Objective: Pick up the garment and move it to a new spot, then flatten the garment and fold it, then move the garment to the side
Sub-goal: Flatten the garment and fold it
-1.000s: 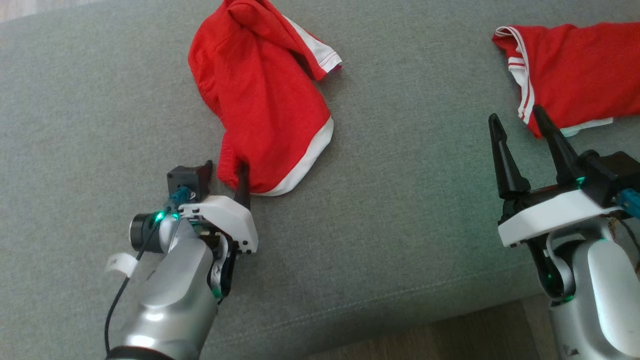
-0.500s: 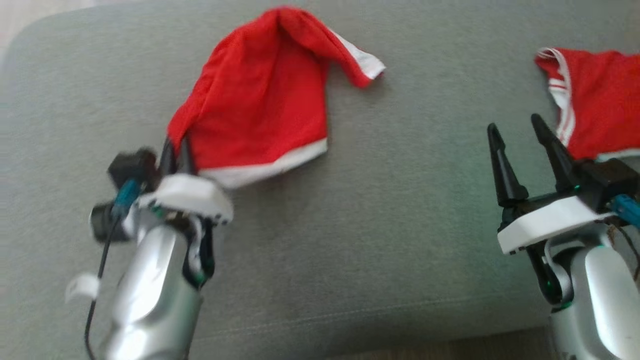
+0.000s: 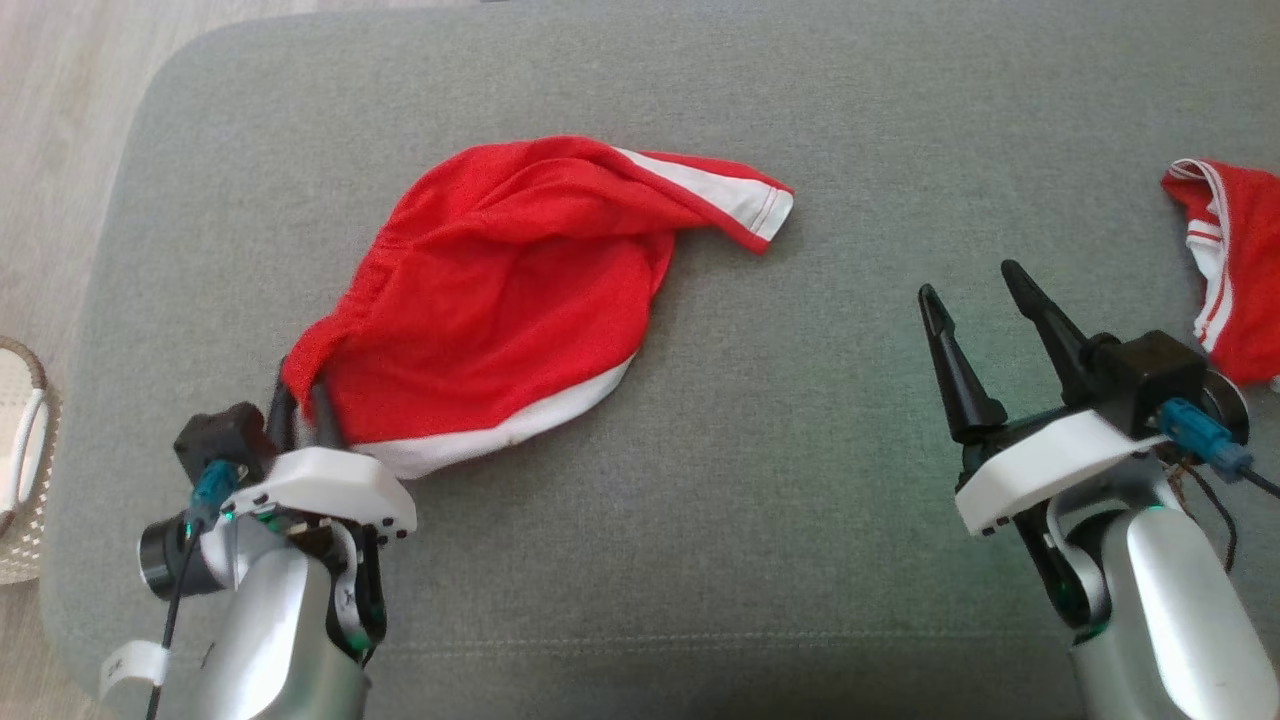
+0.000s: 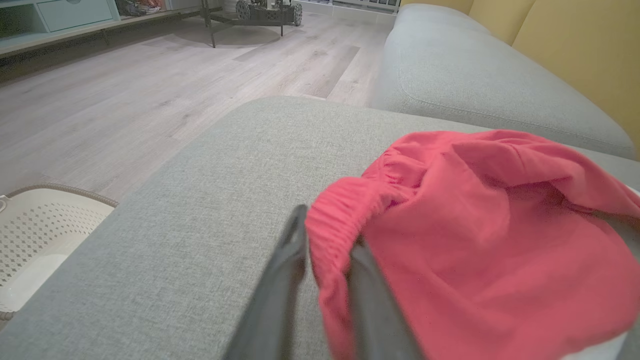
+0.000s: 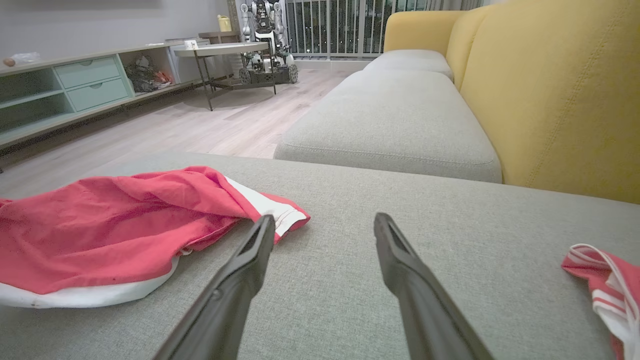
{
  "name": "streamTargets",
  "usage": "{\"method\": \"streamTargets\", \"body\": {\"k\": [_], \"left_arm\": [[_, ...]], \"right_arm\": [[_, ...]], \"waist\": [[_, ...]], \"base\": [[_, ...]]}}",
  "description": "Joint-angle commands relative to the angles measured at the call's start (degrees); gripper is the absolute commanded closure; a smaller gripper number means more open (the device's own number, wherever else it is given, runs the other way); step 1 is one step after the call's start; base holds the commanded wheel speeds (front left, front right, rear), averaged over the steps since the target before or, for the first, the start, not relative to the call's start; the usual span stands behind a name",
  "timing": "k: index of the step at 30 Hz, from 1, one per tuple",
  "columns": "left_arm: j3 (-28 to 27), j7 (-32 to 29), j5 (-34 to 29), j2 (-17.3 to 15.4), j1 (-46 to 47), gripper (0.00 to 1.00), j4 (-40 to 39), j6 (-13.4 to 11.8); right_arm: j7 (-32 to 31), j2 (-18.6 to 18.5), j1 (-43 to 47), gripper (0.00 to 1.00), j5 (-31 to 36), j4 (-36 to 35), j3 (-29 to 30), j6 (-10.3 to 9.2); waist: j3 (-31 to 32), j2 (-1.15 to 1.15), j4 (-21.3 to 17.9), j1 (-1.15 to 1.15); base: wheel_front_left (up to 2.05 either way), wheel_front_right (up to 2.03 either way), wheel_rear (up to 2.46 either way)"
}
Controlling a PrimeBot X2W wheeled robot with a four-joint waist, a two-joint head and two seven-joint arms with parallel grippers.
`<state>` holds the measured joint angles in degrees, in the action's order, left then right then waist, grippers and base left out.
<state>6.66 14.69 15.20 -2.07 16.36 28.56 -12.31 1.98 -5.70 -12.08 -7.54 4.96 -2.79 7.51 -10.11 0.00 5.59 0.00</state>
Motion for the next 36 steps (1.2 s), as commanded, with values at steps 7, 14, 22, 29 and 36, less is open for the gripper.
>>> {"method": "streamTargets", "body": {"k": [7,14,22,29,36], "left_arm": [[-0.49,0.3,0.15,-0.83,1.4,0.0,-5.84,0.73],[2.23,0.3,1.66,-0.82,-3.95,0.0,-16.35,1.37],[7.32,0.3,2.63,-0.81,-8.98,0.0,-21.29,1.08],[12.7,0.3,3.47,-0.81,-9.2,0.0,-22.4,1.28],[15.92,0.3,4.53,-0.81,-8.98,0.0,-22.94,0.44]], "right_arm": [[-0.79,-0.32,0.06,0.0,-0.24,-0.81,-2.38,-0.02],[-1.77,-0.11,1.46,0.0,-3.71,1.6,-4.5,-0.02],[-3.9,0.36,0.2,0.0,-8.89,6.06,-6.13,-0.02],[-7.24,0.76,-5.96,0.0,-14.67,13.66,-5.26,-0.02],[-9.11,-0.03,-13.4,0.0,-18.32,24.18,-1.16,-0.02]], "waist": [[0.6,0.0,1.28,0.0],[2.64,0.0,4.84,0.0],[3.61,0.0,11.25,0.0],[2.23,0.0,16.9,0.0],[0.53,0.0,21.07,0.0]], "base": [[0.0,0.0,0.0],[0.0,0.0,0.0],[0.0,0.0,0.0],[0.0,0.0,0.0],[0.0,0.0,0.0]]}}
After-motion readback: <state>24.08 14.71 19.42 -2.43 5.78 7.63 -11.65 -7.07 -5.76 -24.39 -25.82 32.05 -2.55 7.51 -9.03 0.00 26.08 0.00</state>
